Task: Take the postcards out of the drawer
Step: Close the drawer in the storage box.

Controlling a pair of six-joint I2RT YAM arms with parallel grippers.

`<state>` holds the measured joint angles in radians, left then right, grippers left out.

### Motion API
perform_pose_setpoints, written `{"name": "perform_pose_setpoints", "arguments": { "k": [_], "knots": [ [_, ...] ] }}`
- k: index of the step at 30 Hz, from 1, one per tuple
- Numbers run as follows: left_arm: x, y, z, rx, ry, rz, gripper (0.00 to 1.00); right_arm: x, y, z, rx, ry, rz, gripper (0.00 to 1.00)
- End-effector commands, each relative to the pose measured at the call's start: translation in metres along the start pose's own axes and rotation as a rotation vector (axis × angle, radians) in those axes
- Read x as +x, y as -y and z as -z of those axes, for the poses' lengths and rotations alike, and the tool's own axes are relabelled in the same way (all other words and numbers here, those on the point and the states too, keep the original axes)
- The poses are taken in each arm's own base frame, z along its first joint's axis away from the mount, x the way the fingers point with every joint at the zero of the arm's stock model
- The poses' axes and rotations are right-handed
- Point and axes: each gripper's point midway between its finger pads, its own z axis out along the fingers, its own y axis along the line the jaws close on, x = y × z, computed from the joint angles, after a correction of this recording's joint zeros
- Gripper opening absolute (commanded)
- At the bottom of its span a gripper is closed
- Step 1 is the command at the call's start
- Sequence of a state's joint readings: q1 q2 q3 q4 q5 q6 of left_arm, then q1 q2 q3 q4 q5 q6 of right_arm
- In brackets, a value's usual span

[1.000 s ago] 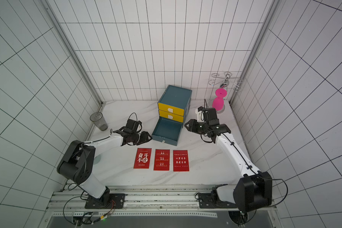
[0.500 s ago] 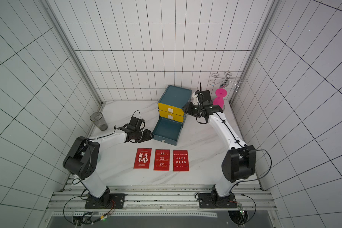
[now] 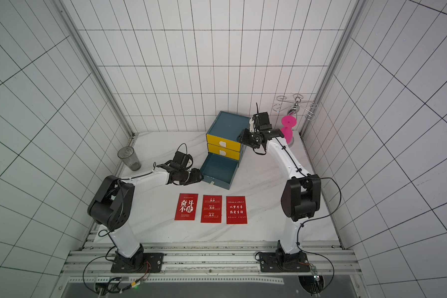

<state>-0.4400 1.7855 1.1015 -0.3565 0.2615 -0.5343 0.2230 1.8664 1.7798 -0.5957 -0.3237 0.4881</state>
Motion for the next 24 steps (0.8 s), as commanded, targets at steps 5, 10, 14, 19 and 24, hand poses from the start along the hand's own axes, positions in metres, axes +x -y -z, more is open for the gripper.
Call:
{"name": "perform_pose_setpoints", "arguments": {
  "k": [5, 10, 14, 19, 24],
  "knots": [
    [-0.016, 0.008, -0.006, 0.002, 0.036, -0.003, 0.58, 0.002, 0.007, -0.006, 0.026, -0.035, 0.013, 0.47],
    [-0.021, 0.011, -0.009, -0.003, 0.044, 0.006, 0.58, 0.008, 0.009, -0.011, 0.021, -0.063, 0.011, 0.44],
    [-0.026, 0.013, -0.011, -0.009, 0.059, 0.023, 0.58, 0.013, 0.01, -0.014, 0.018, -0.083, 0.01, 0.43],
    [-0.031, 0.017, -0.017, -0.007, 0.072, 0.051, 0.58, 0.016, 0.011, -0.015, 0.015, -0.091, 0.01, 0.43],
    [-0.039, 0.023, -0.022, 0.009, 0.085, 0.074, 0.58, 0.019, 0.01, -0.016, 0.004, -0.102, 0.003, 0.43]
  ]
}}
